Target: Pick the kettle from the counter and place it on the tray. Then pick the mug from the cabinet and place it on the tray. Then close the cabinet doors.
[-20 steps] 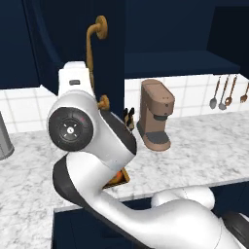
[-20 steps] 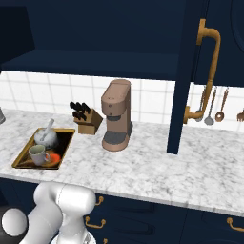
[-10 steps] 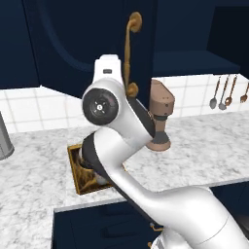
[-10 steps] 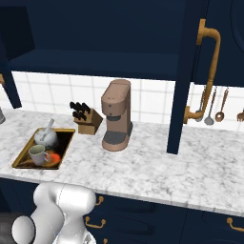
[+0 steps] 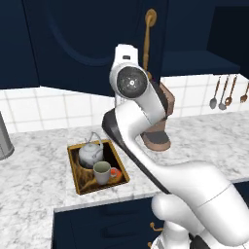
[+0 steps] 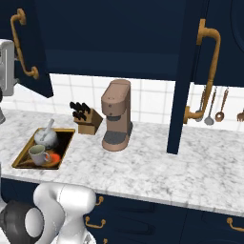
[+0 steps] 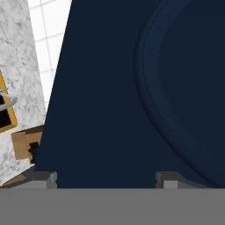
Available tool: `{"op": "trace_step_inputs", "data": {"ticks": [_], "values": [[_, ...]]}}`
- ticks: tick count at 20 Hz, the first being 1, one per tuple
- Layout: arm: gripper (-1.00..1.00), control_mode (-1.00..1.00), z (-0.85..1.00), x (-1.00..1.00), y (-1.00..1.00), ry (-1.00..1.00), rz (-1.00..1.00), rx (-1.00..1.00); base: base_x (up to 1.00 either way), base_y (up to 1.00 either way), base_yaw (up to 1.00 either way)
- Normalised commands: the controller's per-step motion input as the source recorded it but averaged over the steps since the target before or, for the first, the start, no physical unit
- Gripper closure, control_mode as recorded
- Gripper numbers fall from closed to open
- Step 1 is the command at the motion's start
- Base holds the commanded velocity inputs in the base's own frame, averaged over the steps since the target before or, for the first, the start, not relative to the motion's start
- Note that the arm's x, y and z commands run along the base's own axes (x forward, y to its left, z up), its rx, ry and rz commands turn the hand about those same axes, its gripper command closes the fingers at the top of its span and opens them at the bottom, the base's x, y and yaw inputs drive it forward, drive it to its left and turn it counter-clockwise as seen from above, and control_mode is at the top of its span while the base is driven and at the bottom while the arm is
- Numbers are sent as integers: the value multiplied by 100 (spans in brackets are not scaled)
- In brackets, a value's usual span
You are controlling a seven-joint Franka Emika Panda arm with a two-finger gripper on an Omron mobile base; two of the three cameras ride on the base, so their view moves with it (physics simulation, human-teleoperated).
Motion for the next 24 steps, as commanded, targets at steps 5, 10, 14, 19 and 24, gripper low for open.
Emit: {"op": "trace_step_inputs", "data": {"ticks": [5,10,14,19,24], "values": [[-100,-100,-19,100,-22,13,22,6,0,0,0],[-100,-100,-28,100,-11,7,20,0,0,0,0],[-100,-100,-27,89,-1,0,14,0,0,0,0],[-100,-100,-22,55,6,0,3,-1,0,0,0],[-100,-100,-29,48,14,5,0,-4,0,0,0]]}}
